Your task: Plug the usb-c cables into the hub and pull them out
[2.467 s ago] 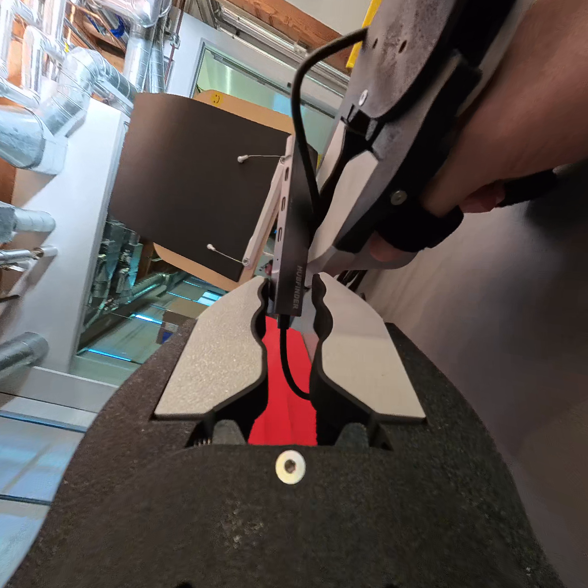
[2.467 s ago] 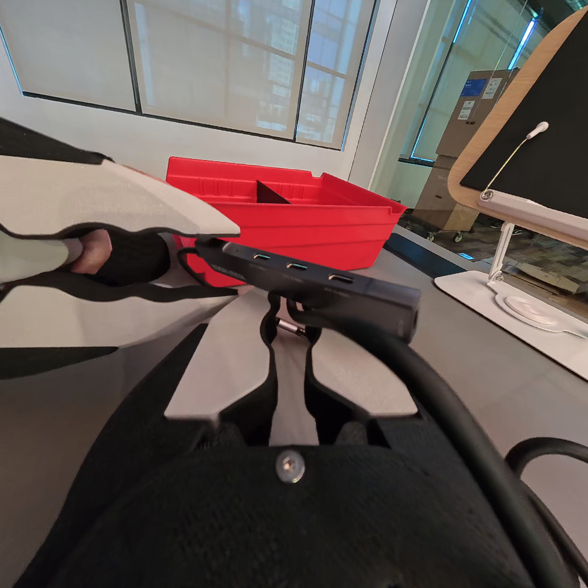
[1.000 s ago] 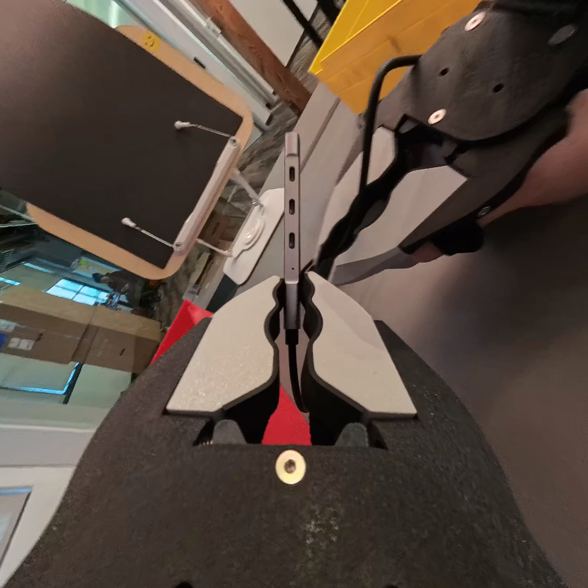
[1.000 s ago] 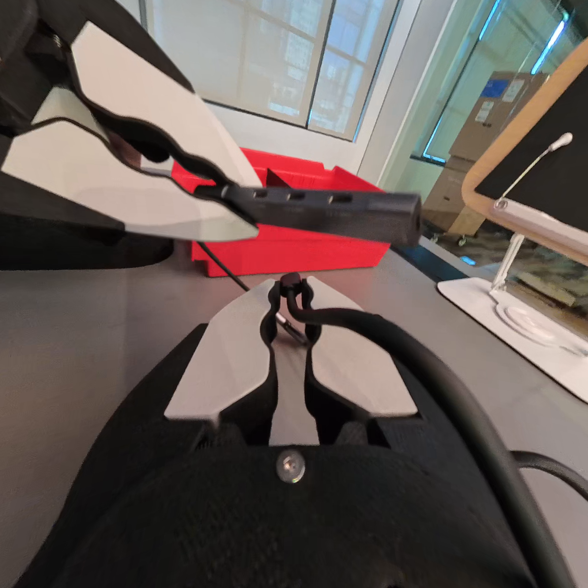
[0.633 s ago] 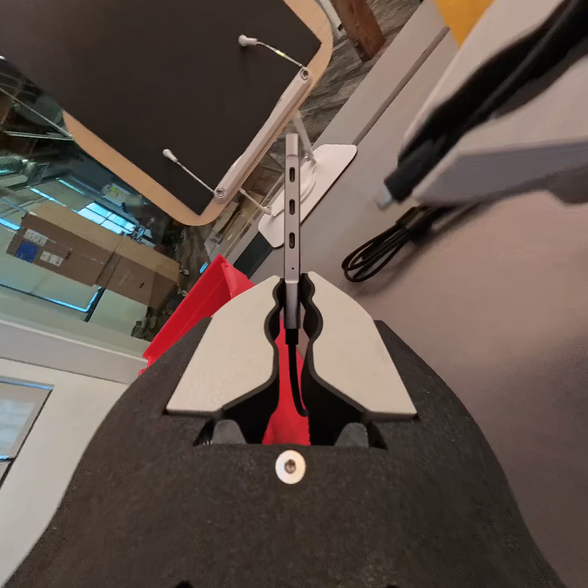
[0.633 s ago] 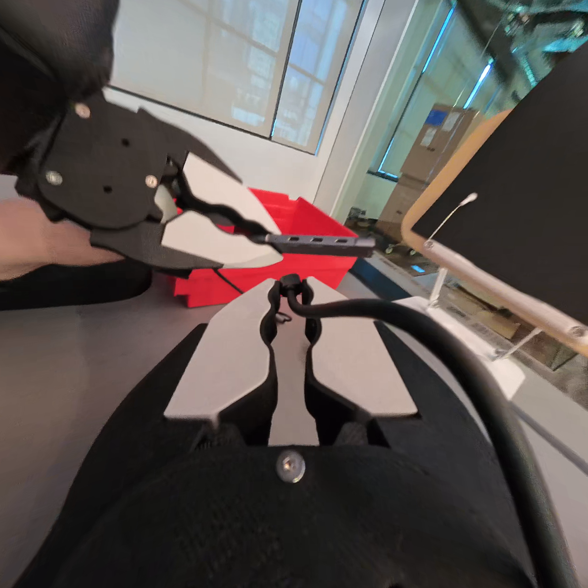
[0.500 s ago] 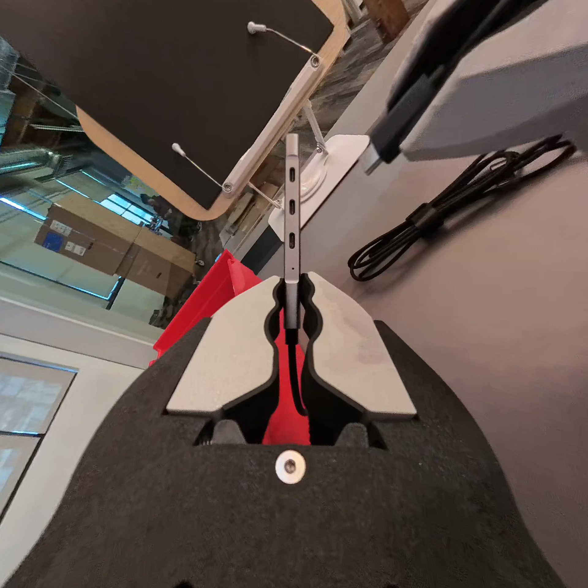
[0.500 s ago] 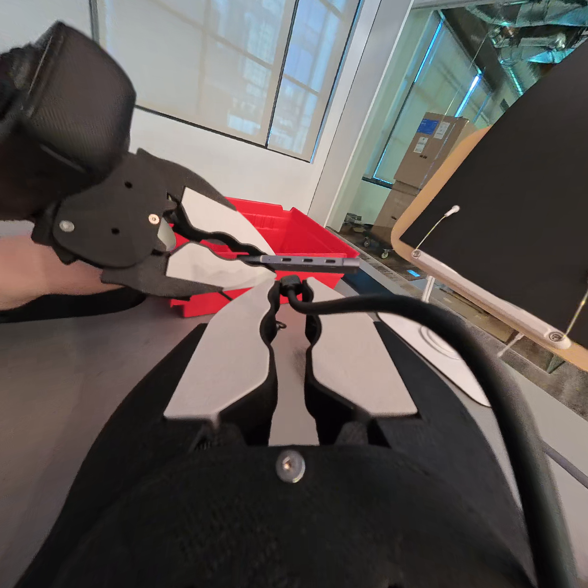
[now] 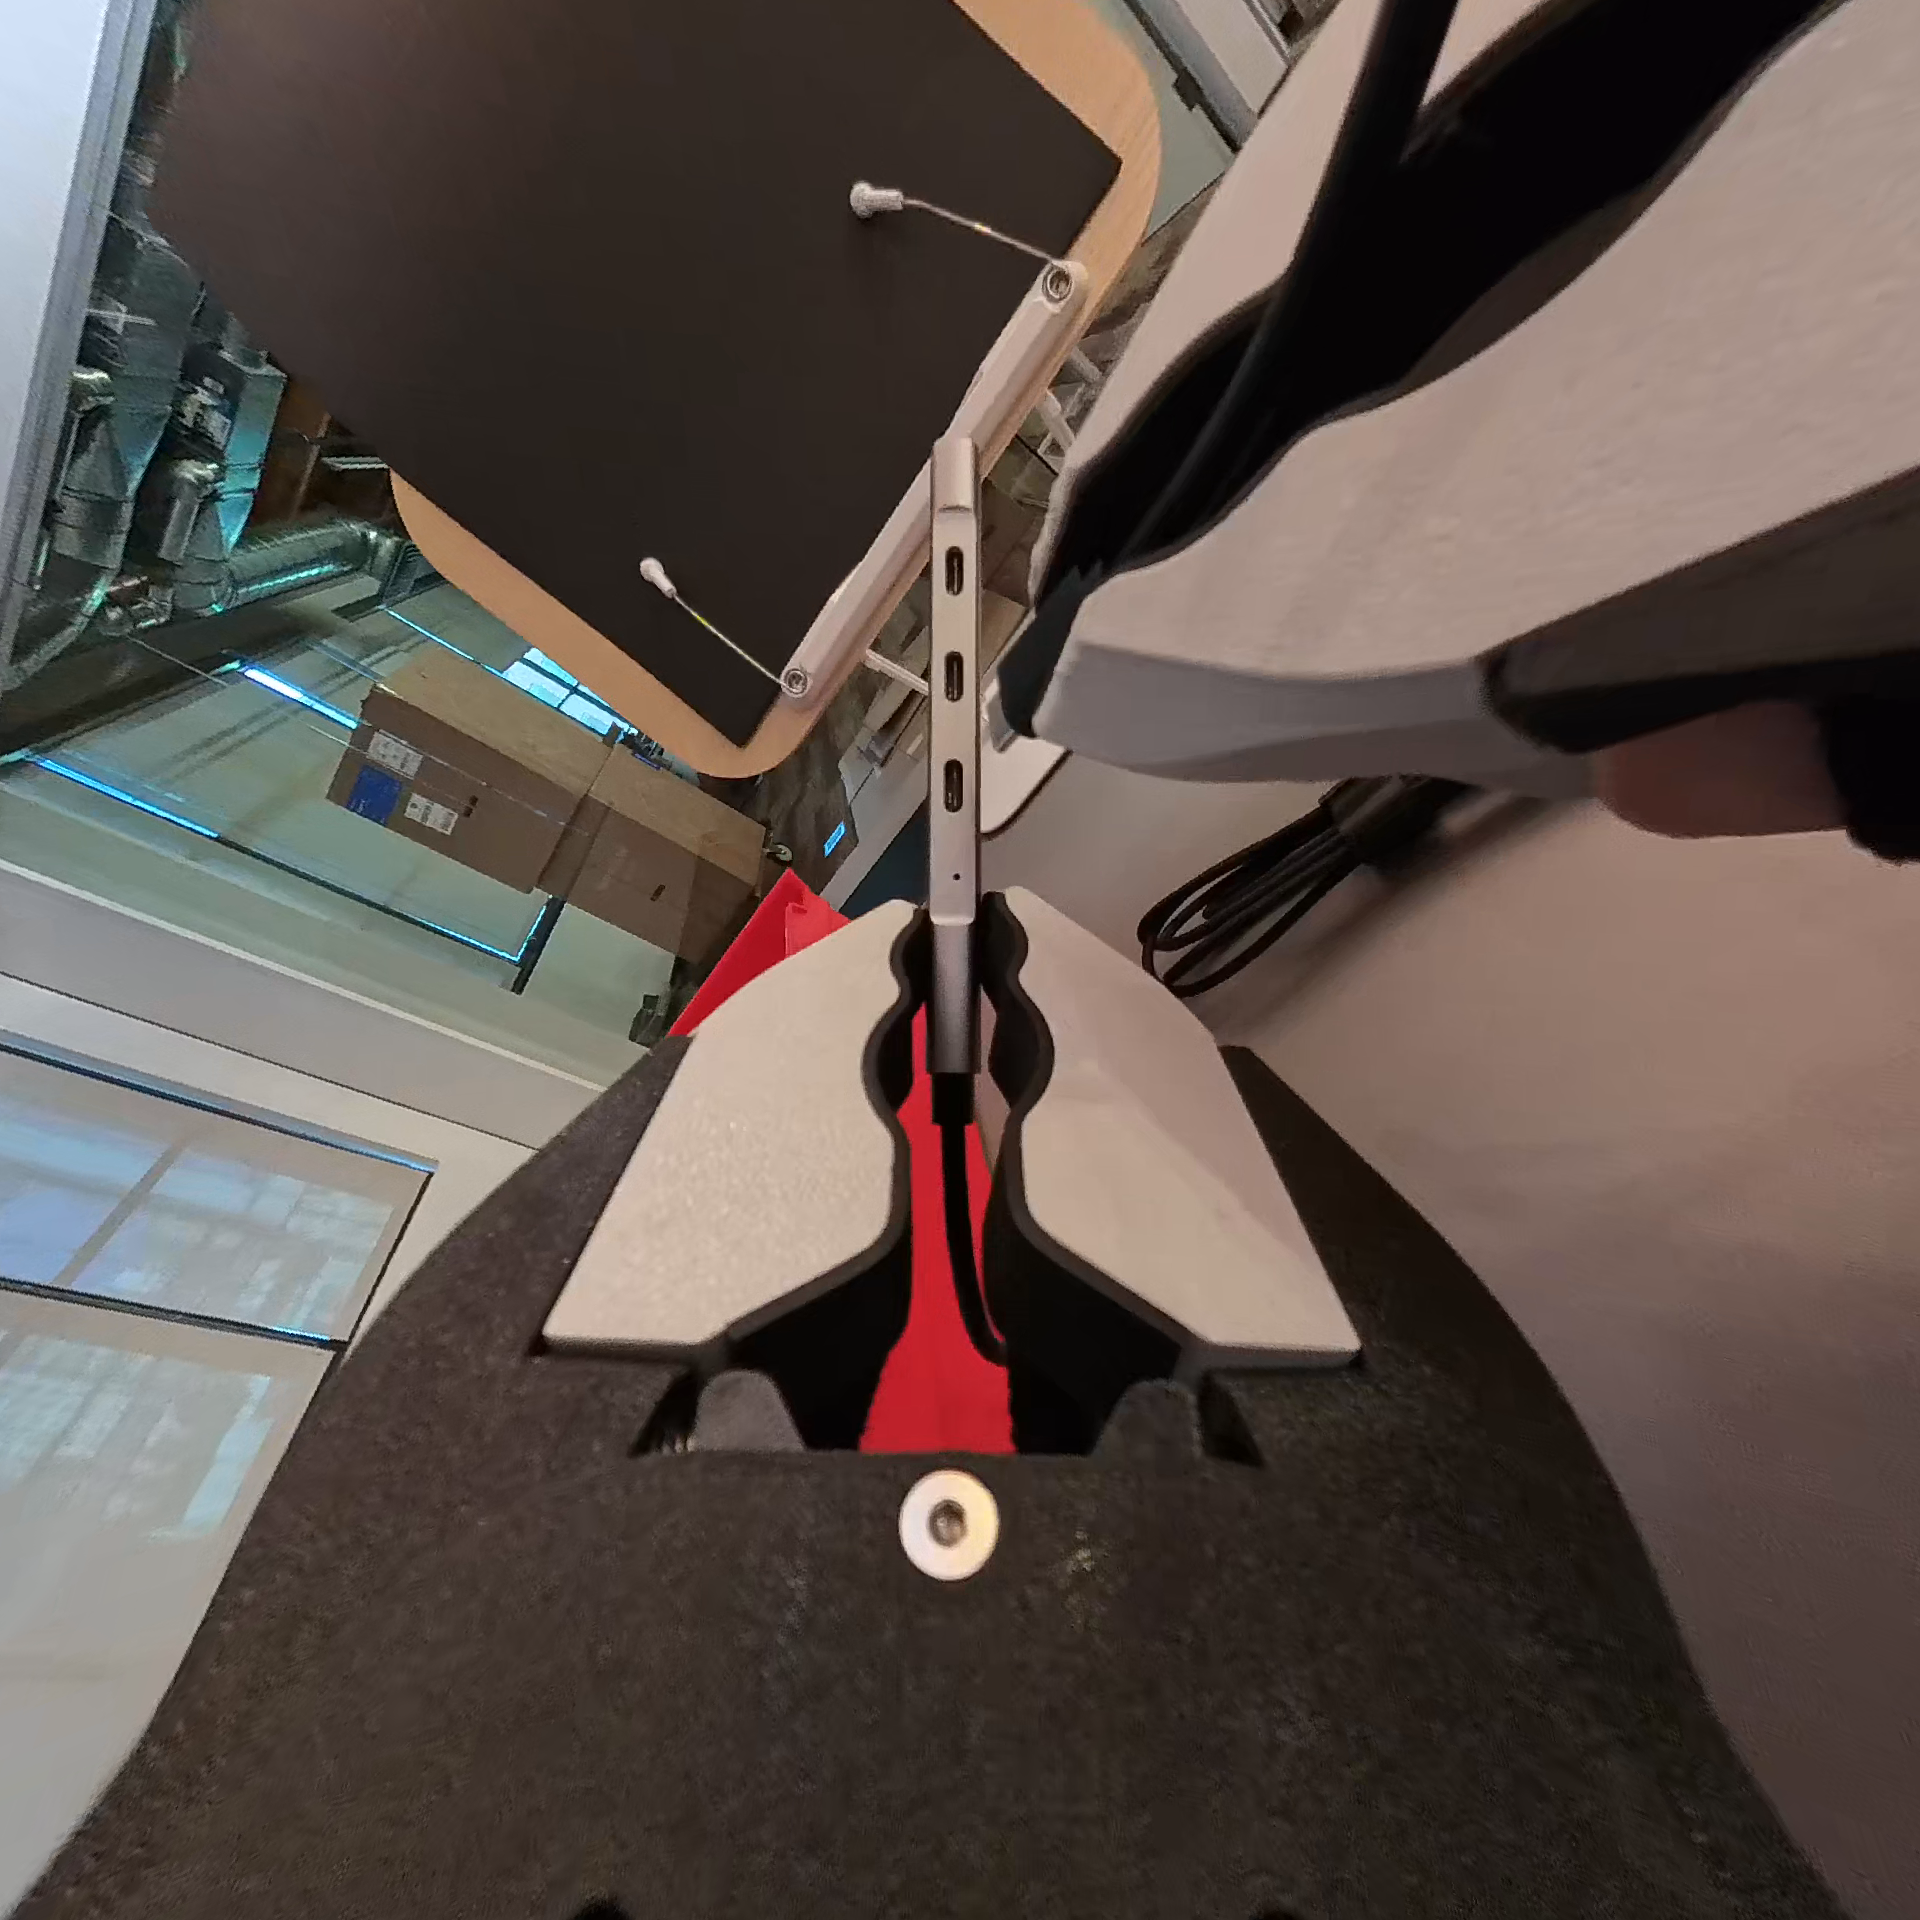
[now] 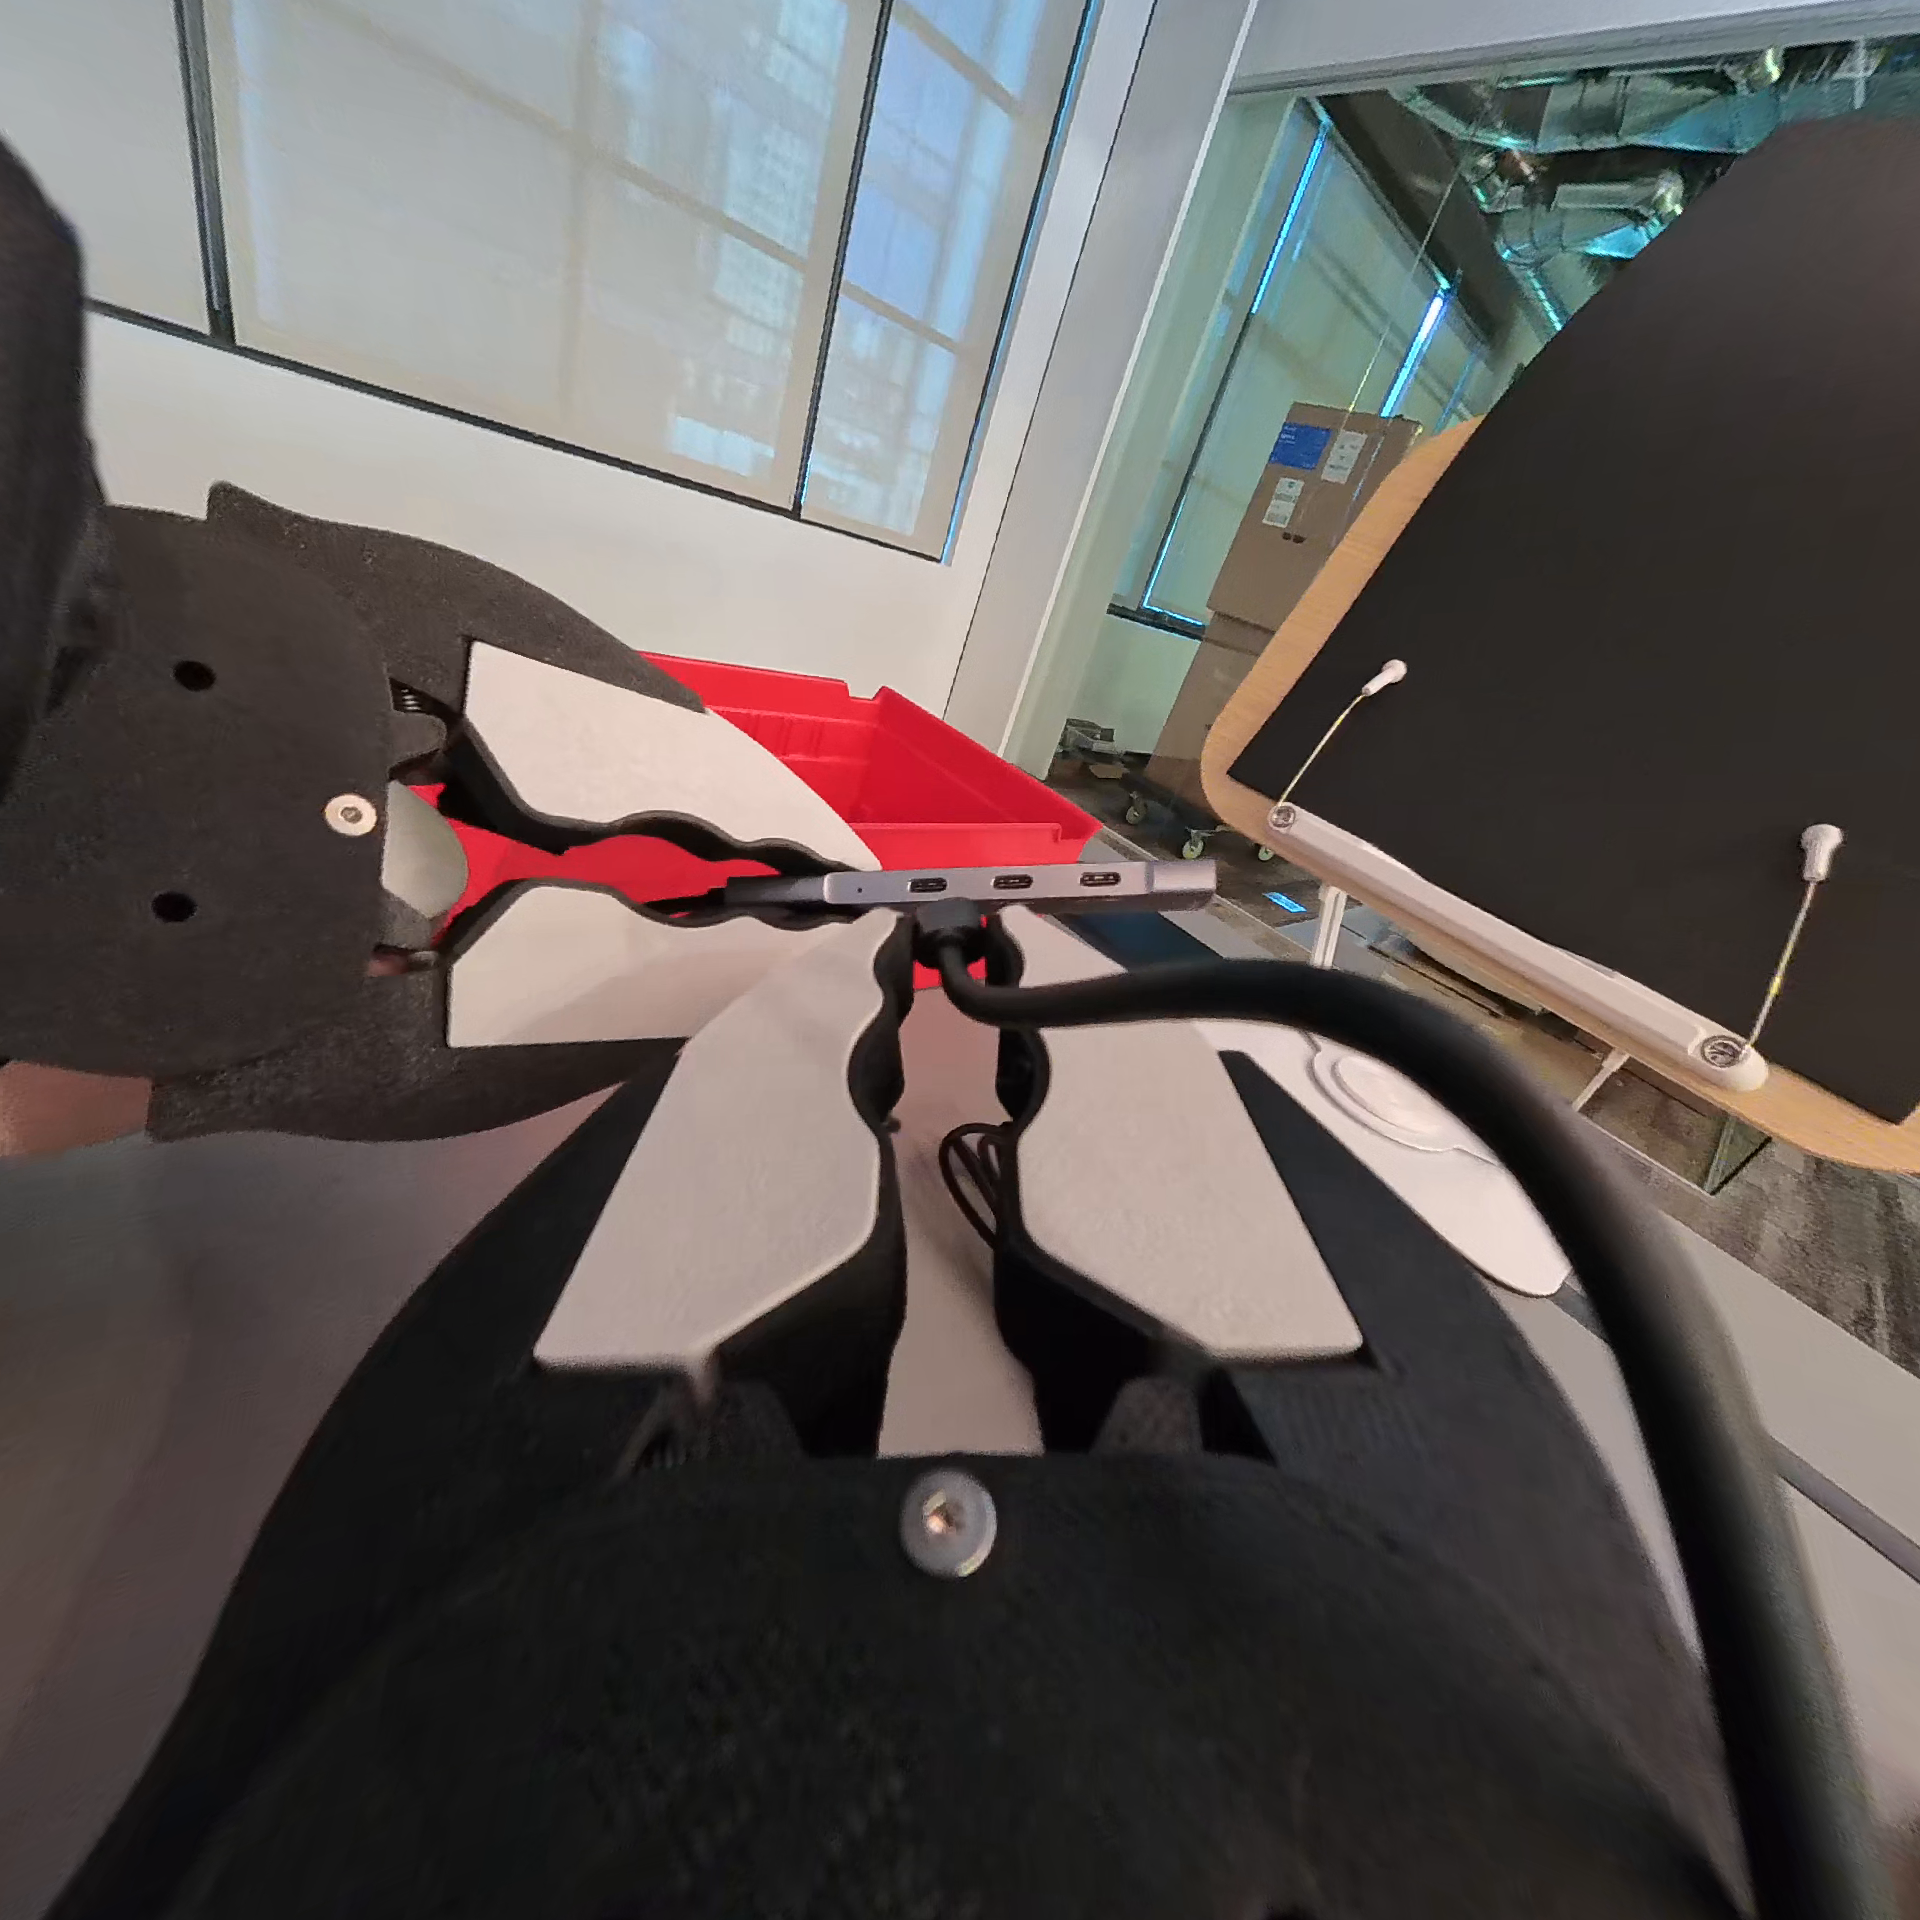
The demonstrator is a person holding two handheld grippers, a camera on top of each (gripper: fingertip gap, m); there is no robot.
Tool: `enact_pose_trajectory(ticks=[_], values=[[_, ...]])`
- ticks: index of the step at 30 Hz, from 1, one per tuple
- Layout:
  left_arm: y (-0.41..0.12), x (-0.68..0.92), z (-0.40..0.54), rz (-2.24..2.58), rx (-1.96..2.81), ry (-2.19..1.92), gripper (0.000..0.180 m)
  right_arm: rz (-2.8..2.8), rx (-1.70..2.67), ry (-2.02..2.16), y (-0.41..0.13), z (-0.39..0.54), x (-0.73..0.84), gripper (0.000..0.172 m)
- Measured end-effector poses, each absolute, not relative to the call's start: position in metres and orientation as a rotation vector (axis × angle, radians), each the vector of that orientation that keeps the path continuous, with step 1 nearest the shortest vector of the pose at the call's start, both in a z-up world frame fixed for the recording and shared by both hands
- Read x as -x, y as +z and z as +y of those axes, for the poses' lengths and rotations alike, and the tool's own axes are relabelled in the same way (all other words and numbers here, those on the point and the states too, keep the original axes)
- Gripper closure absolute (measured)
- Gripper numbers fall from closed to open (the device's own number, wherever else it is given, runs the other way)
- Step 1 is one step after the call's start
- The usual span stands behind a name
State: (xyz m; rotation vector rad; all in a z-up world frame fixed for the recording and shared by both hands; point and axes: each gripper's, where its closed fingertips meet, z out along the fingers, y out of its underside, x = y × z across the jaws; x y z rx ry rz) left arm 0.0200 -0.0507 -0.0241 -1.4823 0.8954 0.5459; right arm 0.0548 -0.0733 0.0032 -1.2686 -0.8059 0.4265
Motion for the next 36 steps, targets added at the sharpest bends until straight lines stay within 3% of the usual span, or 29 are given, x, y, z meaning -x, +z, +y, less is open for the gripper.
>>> enact_pose_trajectory(ticks=[36], values=[[-0.032,-0.028,-0.050,0.956,1.447,0.754,0.172,-0.732,1.356,0.430,-0.005,-0.054,-0.066,0.159]])
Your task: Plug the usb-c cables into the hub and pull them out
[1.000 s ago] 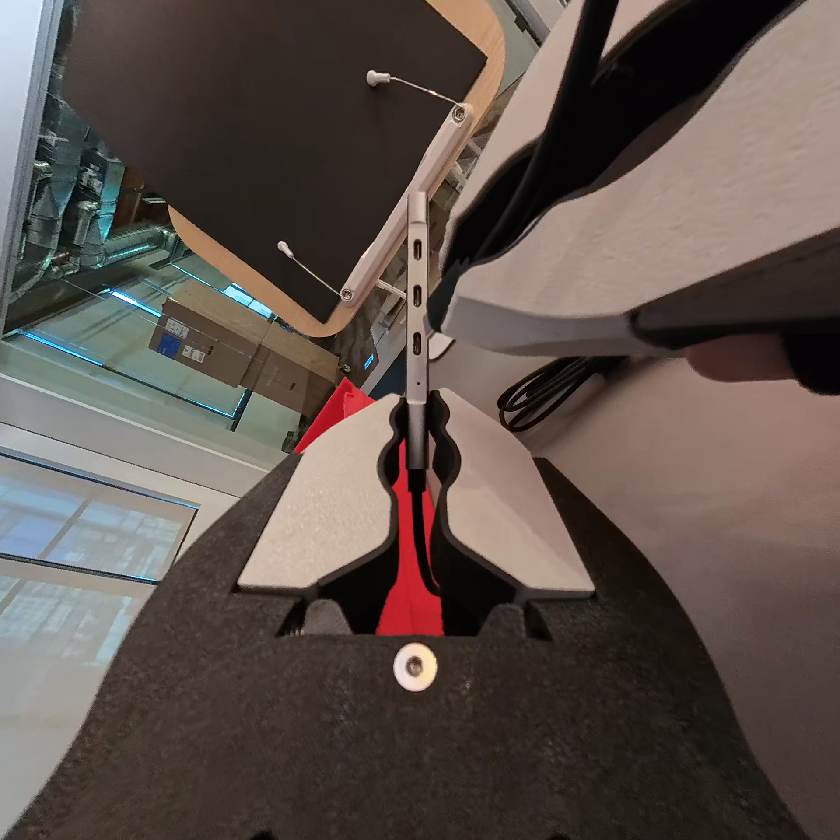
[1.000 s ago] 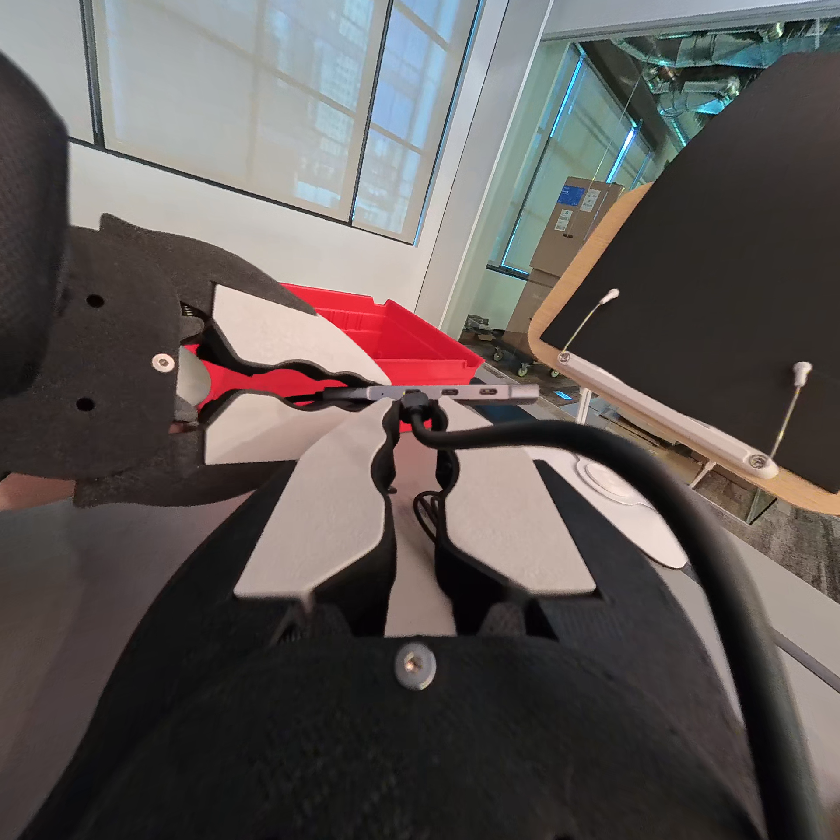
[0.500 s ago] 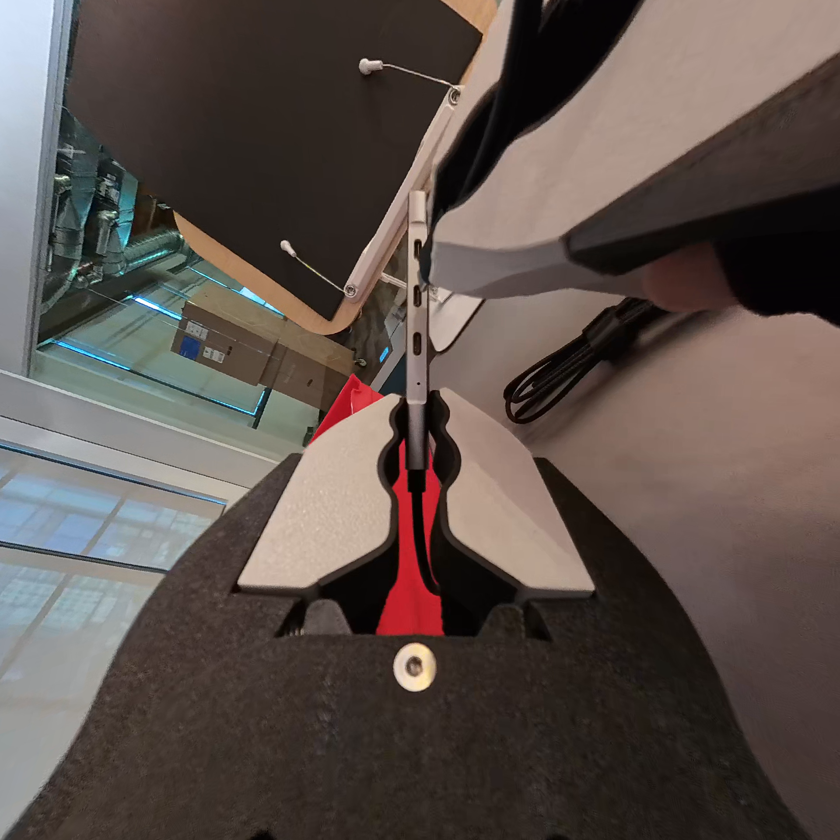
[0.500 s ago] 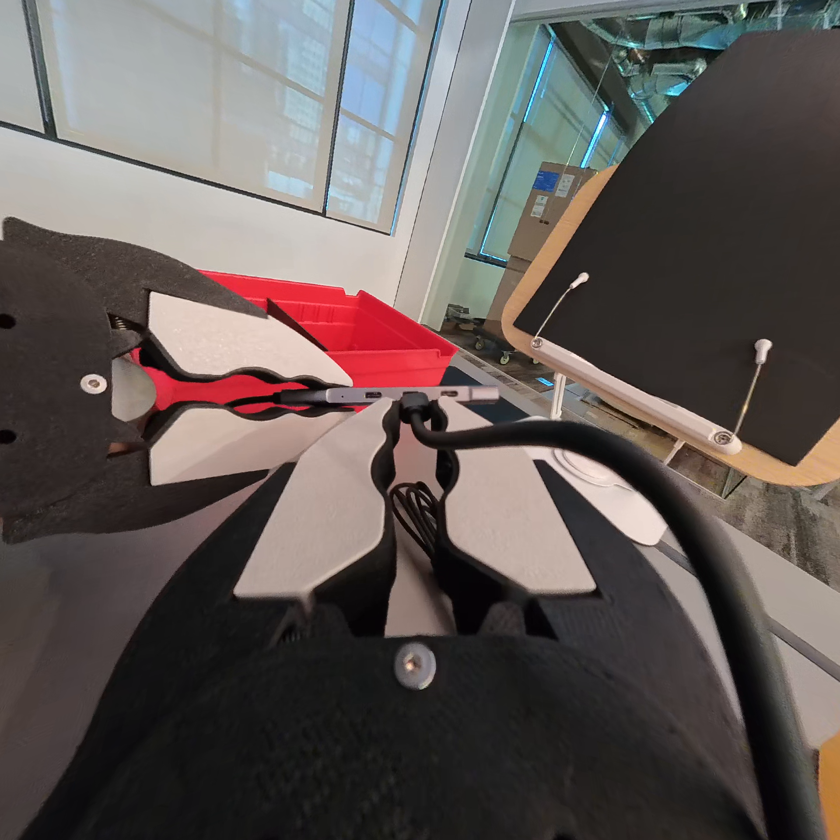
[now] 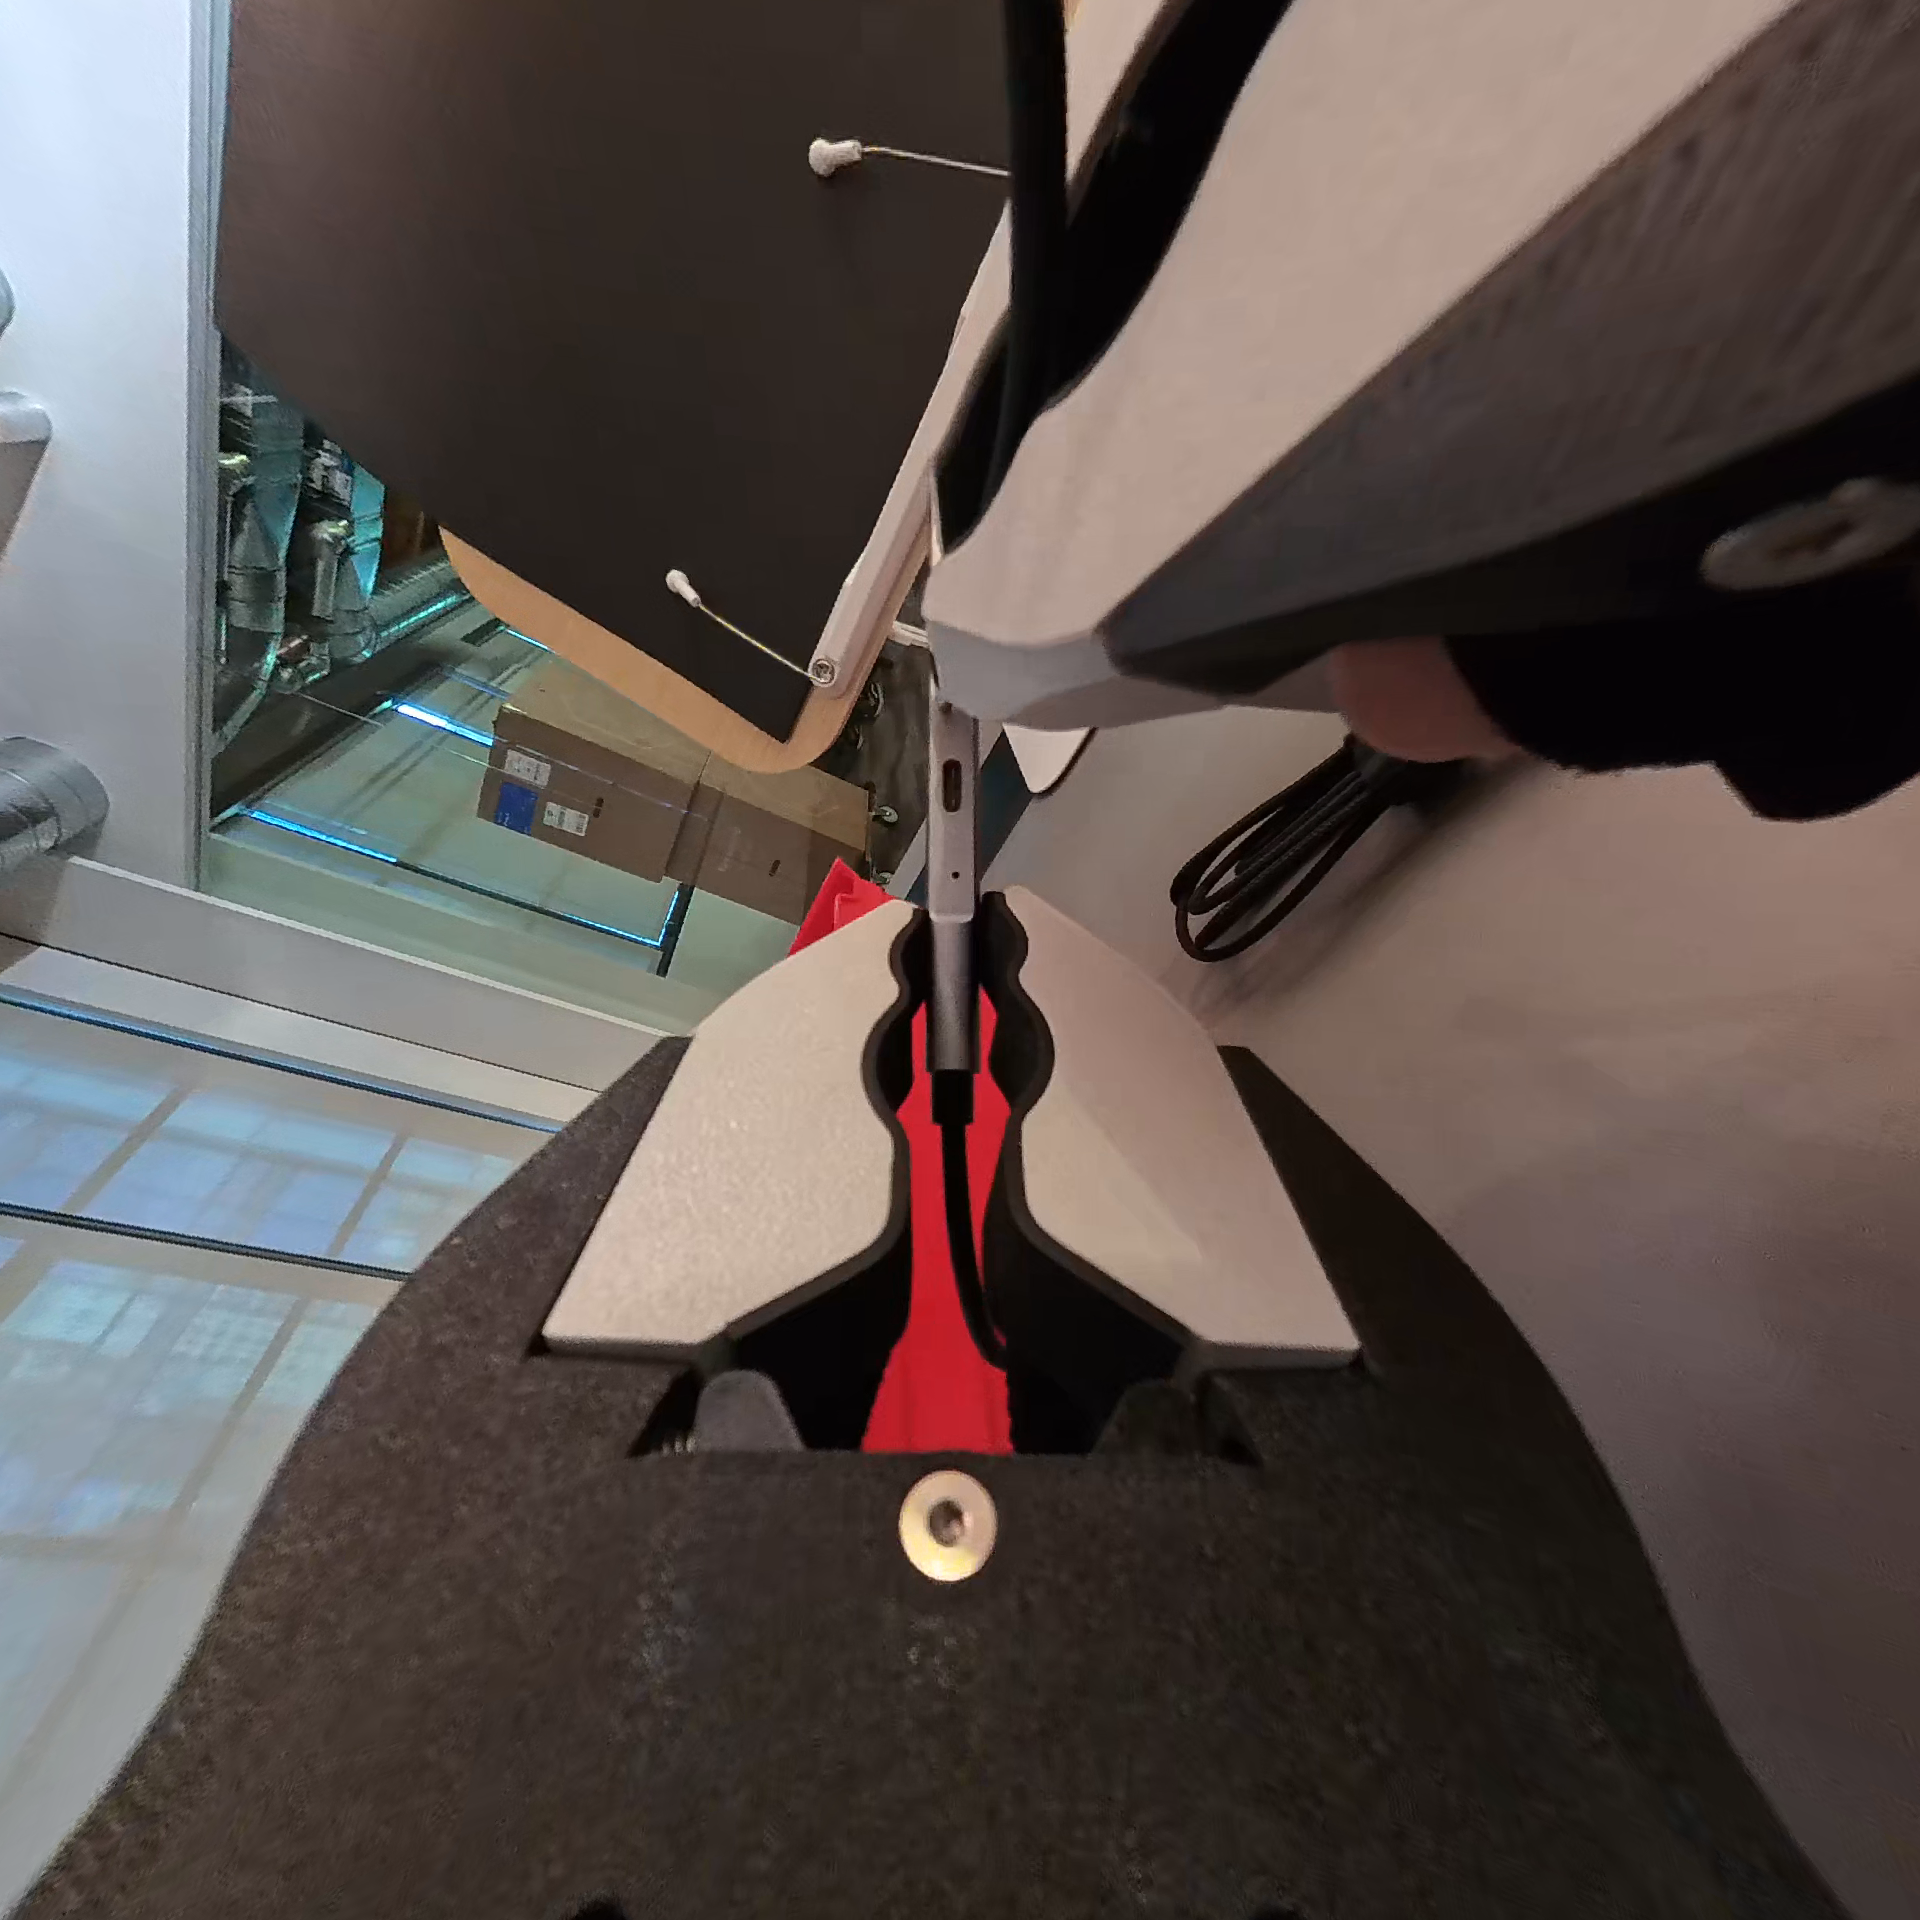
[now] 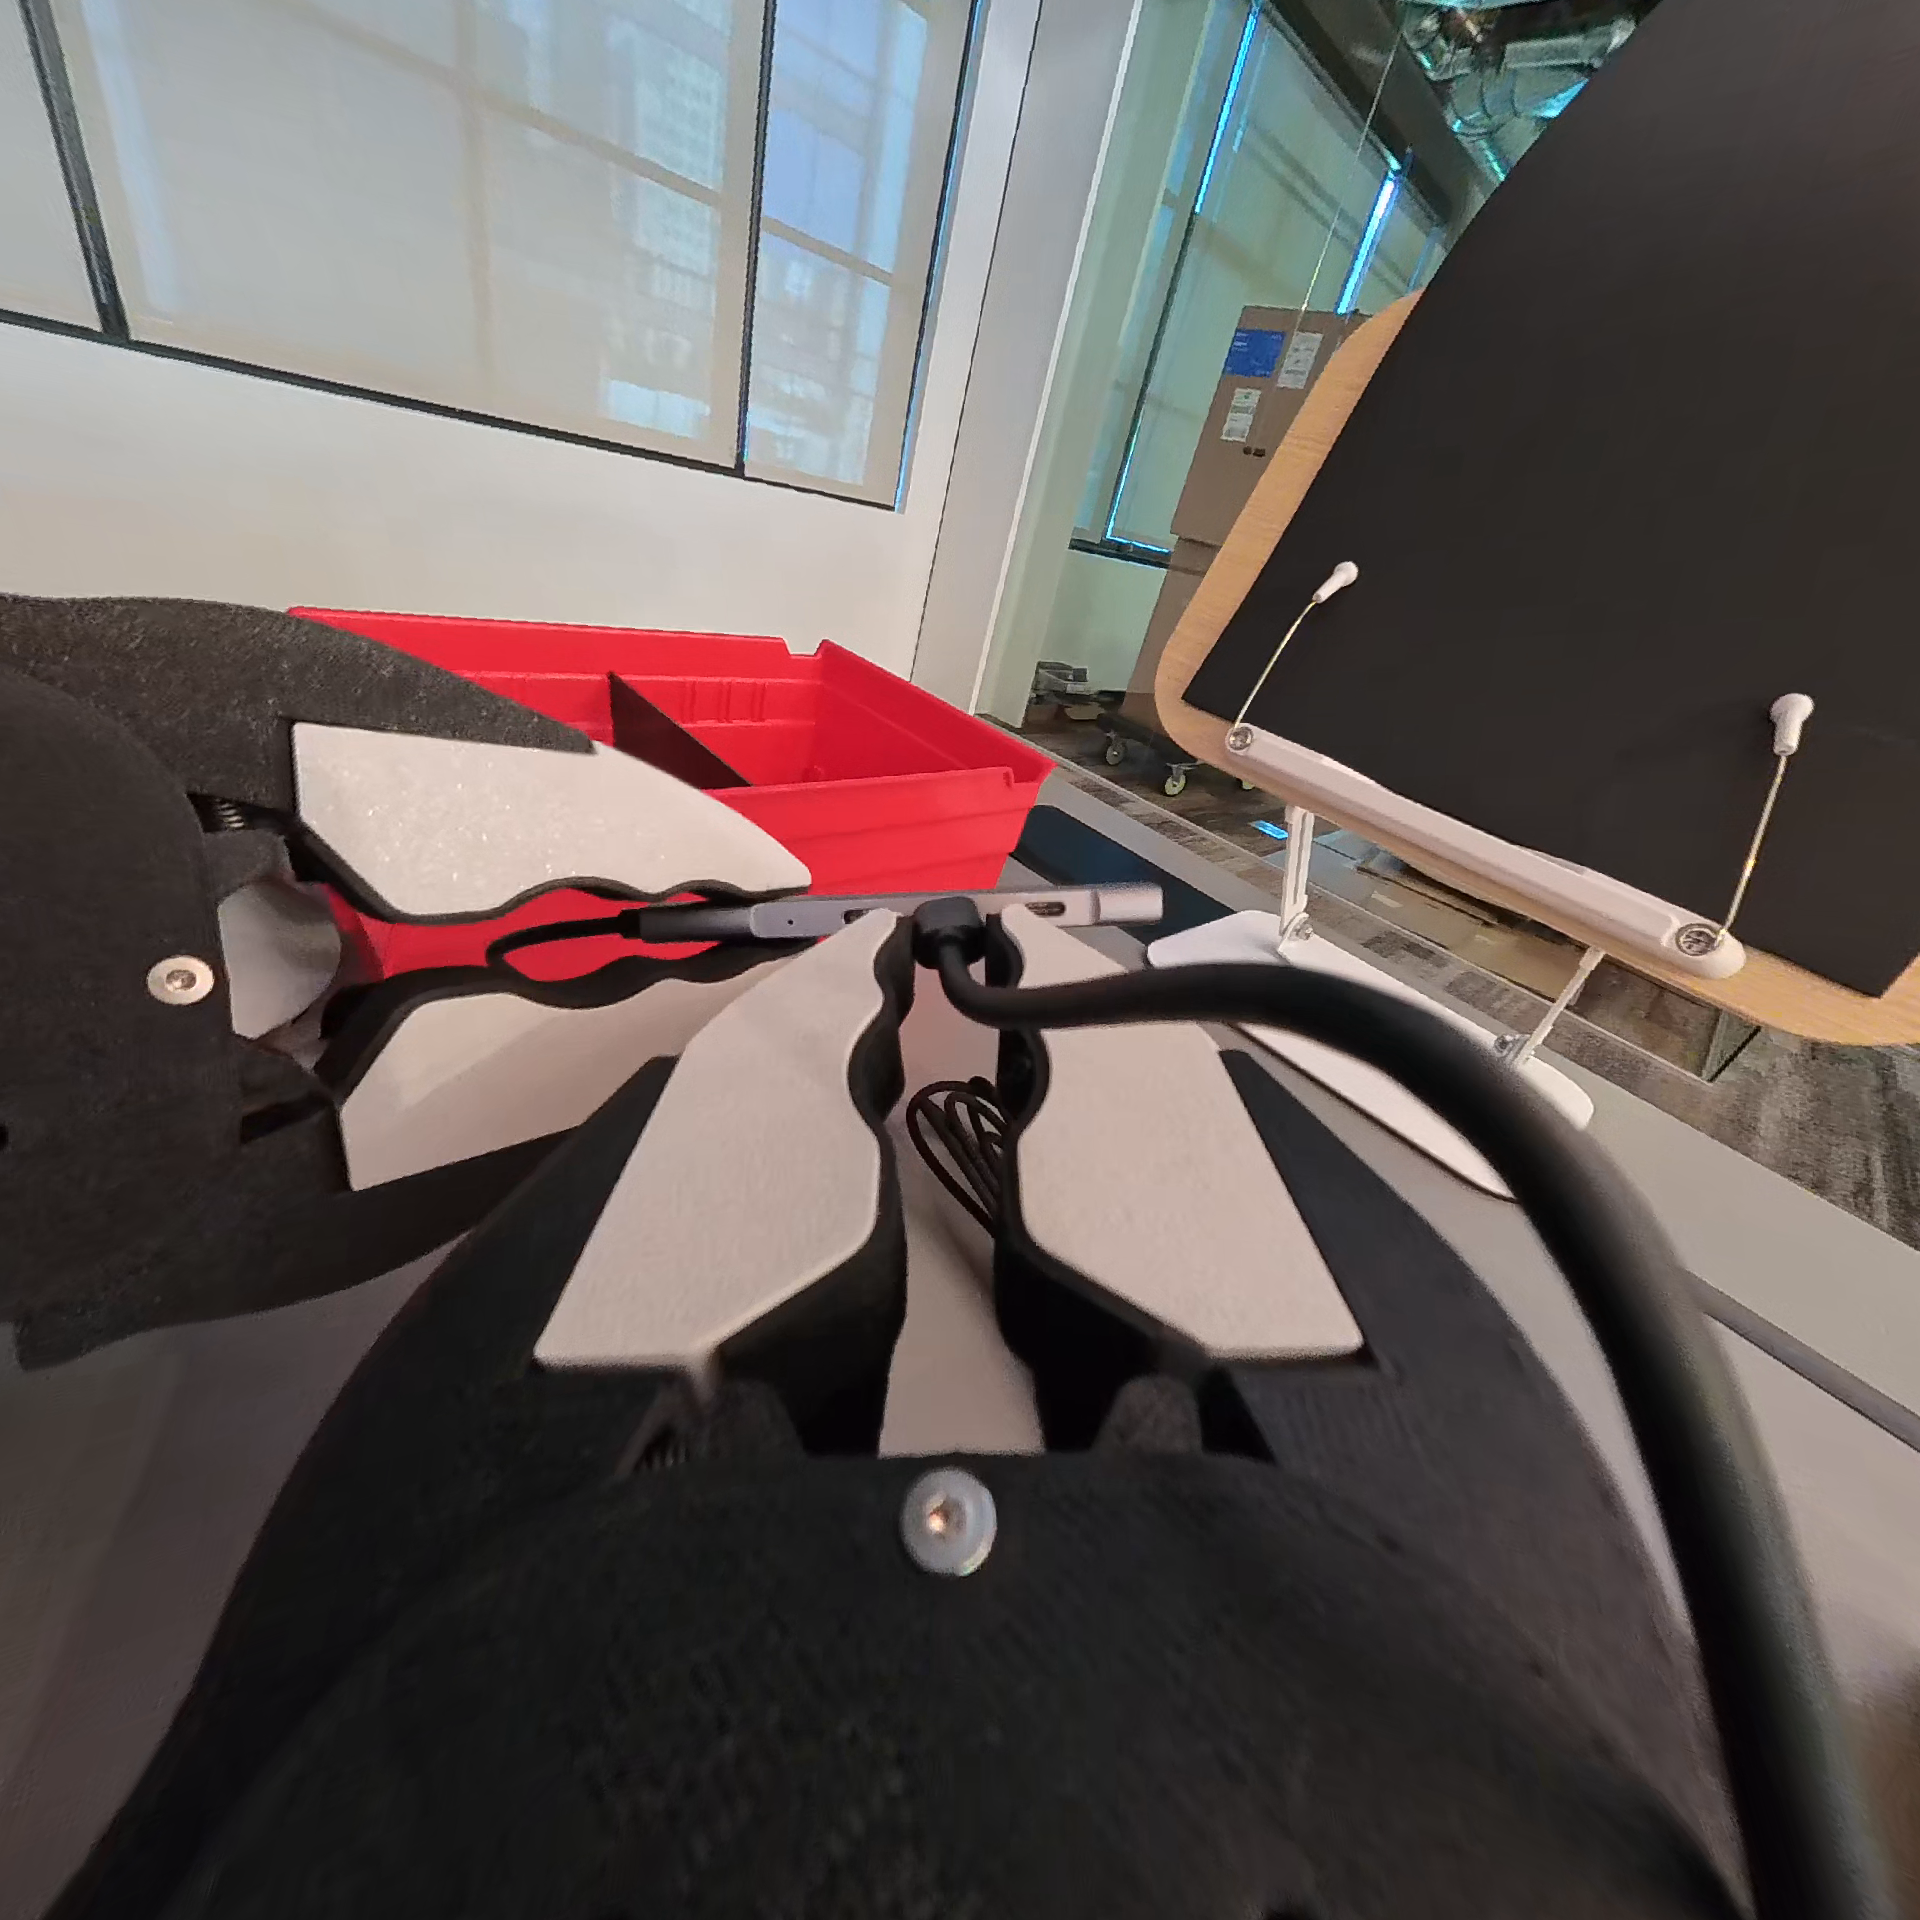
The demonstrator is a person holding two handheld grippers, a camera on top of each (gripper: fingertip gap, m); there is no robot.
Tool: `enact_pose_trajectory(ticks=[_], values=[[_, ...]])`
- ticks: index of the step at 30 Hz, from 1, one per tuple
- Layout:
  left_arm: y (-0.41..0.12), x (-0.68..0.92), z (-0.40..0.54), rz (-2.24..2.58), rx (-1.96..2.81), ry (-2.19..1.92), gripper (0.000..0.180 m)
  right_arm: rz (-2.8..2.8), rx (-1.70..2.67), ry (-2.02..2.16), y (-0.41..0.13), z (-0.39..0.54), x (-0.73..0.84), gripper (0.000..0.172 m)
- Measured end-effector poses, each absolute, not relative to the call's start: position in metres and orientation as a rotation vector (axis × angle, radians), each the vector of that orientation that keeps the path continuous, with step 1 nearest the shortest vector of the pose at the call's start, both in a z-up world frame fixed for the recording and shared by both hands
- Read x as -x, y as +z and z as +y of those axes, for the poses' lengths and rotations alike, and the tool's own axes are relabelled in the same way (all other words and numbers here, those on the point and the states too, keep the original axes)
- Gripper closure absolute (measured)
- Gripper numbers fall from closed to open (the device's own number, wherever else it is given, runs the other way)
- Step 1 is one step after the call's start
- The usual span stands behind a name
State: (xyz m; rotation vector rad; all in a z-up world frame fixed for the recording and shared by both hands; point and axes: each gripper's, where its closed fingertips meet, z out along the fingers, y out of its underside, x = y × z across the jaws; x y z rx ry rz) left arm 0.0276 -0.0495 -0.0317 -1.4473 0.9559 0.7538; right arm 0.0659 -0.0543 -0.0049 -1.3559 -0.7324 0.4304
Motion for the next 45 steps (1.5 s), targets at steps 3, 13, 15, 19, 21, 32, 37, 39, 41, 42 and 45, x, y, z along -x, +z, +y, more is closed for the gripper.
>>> enact_pose_trajectory(ticks=[3,13,15,19,21,32,37,39,41,42,45], values=[[-0.031,-0.027,-0.050,0.940,1.460,0.736,0.172,-0.720,1.368,0.435,-0.005,-0.053,-0.067,0.159],[-0.028,-0.032,-0.051,0.951,1.405,0.794,0.172,-0.635,1.443,0.589,-0.007,-0.051,-0.069,0.159],[-0.029,-0.035,-0.052,0.958,1.392,0.790,0.172,-0.637,1.436,0.573,-0.008,-0.051,-0.070,0.159],[-0.026,-0.033,-0.052,0.947,1.382,0.777,0.172,-0.639,1.432,0.572,-0.007,-0.051,-0.070,0.159],[-0.025,-0.032,-0.053,0.943,1.375,0.774,0.172,-0.640,1.437,0.581,-0.007,-0.050,-0.070,0.159],[-0.026,-0.027,-0.052,0.946,1.363,0.766,0.172,-0.658,1.407,0.582,-0.002,-0.053,-0.070,0.159],[-0.026,-0.029,-0.054,0.953,1.344,0.768,0.172,-0.648,1.404,0.568,0.000,-0.049,-0.074,0.159],[-0.025,-0.030,-0.055,0.957,1.335,0.769,0.172,-0.638,1.407,0.566,0.001,-0.047,-0.077,0.159],[-0.025,-0.031,-0.056,0.956,1.328,0.765,0.172,-0.632,1.411,0.568,0.001,-0.045,-0.079,0.159],[-0.024,-0.032,-0.056,0.959,1.322,0.765,0.172,-0.631,1.410,0.568,0.001,-0.045,-0.079,0.159],[-0.024,-0.032,-0.057,0.964,1.312,0.767,0.172,-0.626,1.409,0.569,0.002,-0.044,-0.080,0.159]])
